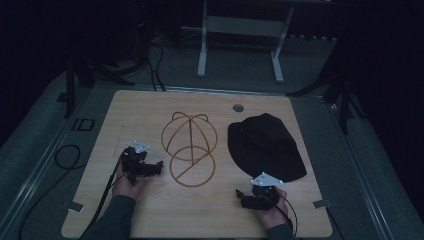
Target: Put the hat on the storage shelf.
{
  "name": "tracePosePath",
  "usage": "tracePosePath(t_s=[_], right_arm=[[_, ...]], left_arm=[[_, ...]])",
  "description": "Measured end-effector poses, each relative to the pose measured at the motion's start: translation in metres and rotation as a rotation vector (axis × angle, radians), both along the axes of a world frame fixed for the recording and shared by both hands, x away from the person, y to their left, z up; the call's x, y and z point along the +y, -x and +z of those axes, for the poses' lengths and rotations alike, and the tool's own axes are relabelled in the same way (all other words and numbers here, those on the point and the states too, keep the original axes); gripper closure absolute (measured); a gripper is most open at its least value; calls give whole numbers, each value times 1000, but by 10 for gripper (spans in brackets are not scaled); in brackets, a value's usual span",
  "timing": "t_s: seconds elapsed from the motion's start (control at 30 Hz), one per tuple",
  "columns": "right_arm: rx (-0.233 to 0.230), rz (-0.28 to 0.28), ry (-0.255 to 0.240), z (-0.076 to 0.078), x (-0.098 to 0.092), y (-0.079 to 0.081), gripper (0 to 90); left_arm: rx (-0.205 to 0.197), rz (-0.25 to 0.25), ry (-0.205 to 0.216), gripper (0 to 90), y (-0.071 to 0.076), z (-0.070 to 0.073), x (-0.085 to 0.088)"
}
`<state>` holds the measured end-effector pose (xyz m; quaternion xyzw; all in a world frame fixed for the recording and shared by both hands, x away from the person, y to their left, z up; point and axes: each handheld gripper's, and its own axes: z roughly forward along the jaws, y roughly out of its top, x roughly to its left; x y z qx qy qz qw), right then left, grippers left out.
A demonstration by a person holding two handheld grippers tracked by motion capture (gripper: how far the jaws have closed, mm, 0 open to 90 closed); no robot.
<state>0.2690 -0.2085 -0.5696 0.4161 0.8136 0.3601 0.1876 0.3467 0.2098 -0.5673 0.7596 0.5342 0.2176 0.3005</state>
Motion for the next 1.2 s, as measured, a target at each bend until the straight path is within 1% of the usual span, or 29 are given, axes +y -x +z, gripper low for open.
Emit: tracePosePath(t_s=[0.17,0.2,0.37,0.43,0.5,0.57,0.63,0.67,0.7,0.73,0.77,0.8,0.83,0.87,0.93,1.07,1.1,1.17,1.2], right_arm=[[-1,-1,-2,0,0,0,243],[-2,-19,0,0,0,0,243],[-2,-35,-2,0,1,0,252],[3,-46,-2,1,2,1,316],[24,-26,16,5,1,-1,377],[28,-10,20,6,-2,-3,432],[39,-1,31,8,-4,-6,468],[45,9,39,9,-4,-7,471],[58,12,46,11,-4,-8,508],[58,22,67,13,-4,-9,553],[58,22,67,13,-4,-9,553],[48,29,109,15,-3,-9,565],[39,34,185,19,-1,-9,571],[40,45,208,21,-1,-9,573],[48,71,219,28,-3,-11,597],[50,112,260,44,-11,-13,604],[51,118,288,49,-14,-14,609],[56,134,328,55,-19,-17,617],[62,138,339,57,-21,-18,617]], left_arm=[[0,0,0,15,0,0,0],[0,0,0,15,0,0,0],[0,0,0,16,0,0,0],[0,0,0,15,0,0,0],[0,0,0,15,0,0,0],[0,0,0,15,0,0,0],[0,0,0,15,0,0,0],[0,0,0,15,0,0,0],[0,0,0,15,0,0,0],[0,0,0,15,0,0,0],[0,0,0,15,0,0,0],[0,0,0,15,0,0,0],[0,0,0,15,0,0,0],[0,0,0,15,0,0,0],[0,0,0,15,0,0,0],[-1,2,3,15,0,0,0],[-1,2,3,15,0,0,0],[-1,2,3,15,0,0,0],[-1,2,3,15,0,0,0]])
